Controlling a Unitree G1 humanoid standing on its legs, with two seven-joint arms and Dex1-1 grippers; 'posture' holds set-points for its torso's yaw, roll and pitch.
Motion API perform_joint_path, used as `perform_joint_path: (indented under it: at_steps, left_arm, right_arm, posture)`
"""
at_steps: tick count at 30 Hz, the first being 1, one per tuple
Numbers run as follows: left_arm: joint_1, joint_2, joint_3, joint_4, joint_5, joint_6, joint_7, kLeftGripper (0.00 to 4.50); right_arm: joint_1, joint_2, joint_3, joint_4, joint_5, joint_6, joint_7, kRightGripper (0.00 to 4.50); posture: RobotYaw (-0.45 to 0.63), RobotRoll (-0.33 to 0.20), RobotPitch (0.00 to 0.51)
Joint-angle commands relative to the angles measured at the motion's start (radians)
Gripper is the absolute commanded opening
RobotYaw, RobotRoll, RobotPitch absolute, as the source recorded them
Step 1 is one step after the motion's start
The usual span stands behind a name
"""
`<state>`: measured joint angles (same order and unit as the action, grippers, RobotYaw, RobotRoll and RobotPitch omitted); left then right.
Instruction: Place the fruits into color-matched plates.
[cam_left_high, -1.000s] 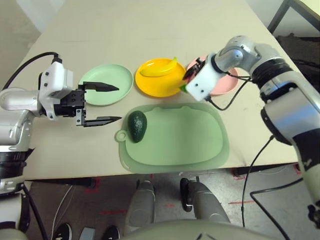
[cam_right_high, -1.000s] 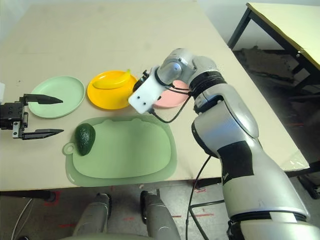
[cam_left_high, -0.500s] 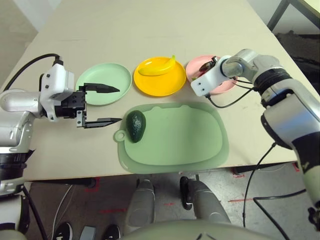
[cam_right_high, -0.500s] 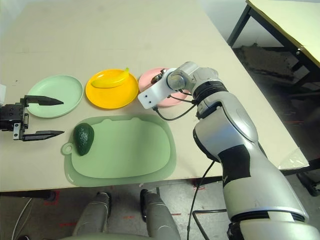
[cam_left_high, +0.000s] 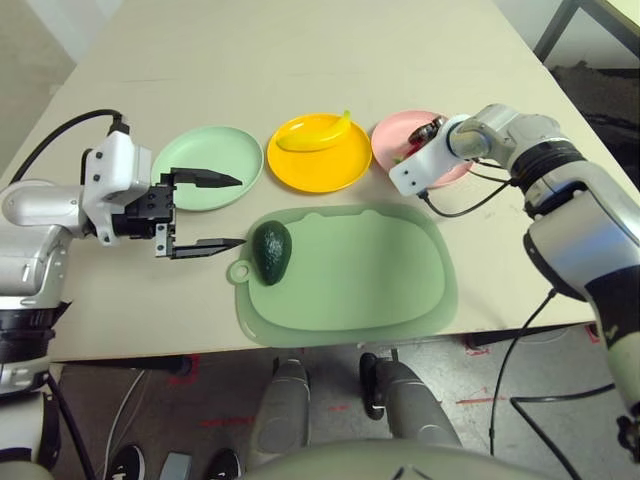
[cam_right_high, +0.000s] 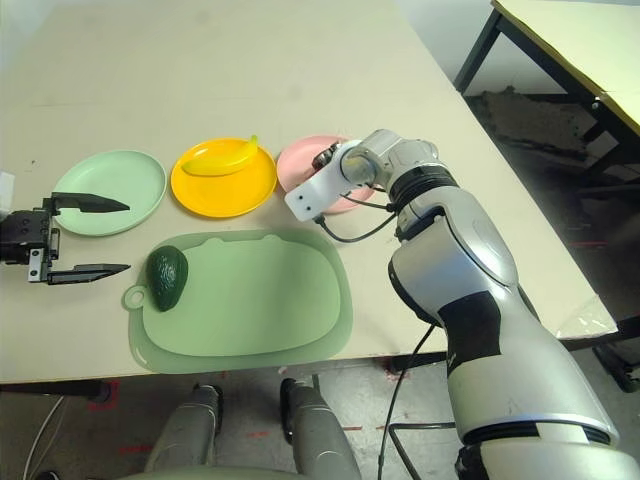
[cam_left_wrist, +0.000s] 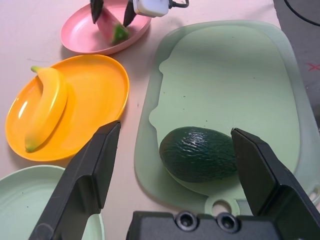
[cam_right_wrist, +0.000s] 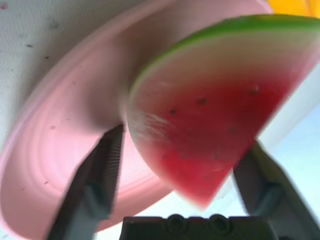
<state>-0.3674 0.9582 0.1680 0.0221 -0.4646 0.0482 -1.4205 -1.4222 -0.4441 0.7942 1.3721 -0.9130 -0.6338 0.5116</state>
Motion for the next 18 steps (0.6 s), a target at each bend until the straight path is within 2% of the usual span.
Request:
perform_joint_path:
  at_steps: [1, 6, 11, 13, 16, 17, 18]
  left_arm:
    - [-0.002, -0.005, -0.017, 0.012, 0.022, -0.025, -0.001, 4.50]
    - [-0.008, -0.003, -0.023, 0.026, 0.027, -0.041, -0.006, 4.50]
    - [-0.004, 0.013, -0.017, 0.044, 0.042, -0.060, -0.013, 4.50]
    - [-0.005, 0.023, -0.017, 0.060, 0.052, -0.070, -0.017, 4.50]
    - [-0.020, 0.033, -0.017, 0.093, 0.052, -0.089, -0.041, 4.50]
    - [-0.026, 0.034, -0.017, 0.103, 0.053, -0.095, -0.047, 4.50]
    - [-0.032, 0.032, -0.020, 0.115, 0.056, -0.102, -0.052, 4.50]
  right_arm:
    - [-0.004, -0.012, 0.006, 0.000, -0.010, -0.026, 0.016, 4.46]
    - [-0.045, -0.046, -0.016, -0.008, 0.015, -0.050, 0.117, 4.46]
    - [-0.108, -0.104, -0.145, -0.028, 0.164, -0.039, 0.435, 4.46]
    - [-0.132, -0.127, -0.218, -0.055, 0.259, -0.004, 0.614, 4.46]
    - [-0.122, -0.158, -0.350, -0.165, 0.454, 0.147, 0.951, 4.46]
    - [-0.099, -0.175, -0.366, -0.230, 0.514, 0.218, 1.035, 4.46]
    - [-0.055, -0.216, -0.326, -0.349, 0.623, 0.343, 1.078, 4.46]
  posture:
    - [0.11, 0.000, 0.199]
    - [0.11, 0.000, 0.199]
    - [0.10, 0.000, 0.200]
    - [0.09, 0.000, 0.197]
    - [0.07, 0.000, 0.195]
    - [0.06, 0.000, 0.194]
    - [0.06, 0.000, 0.194]
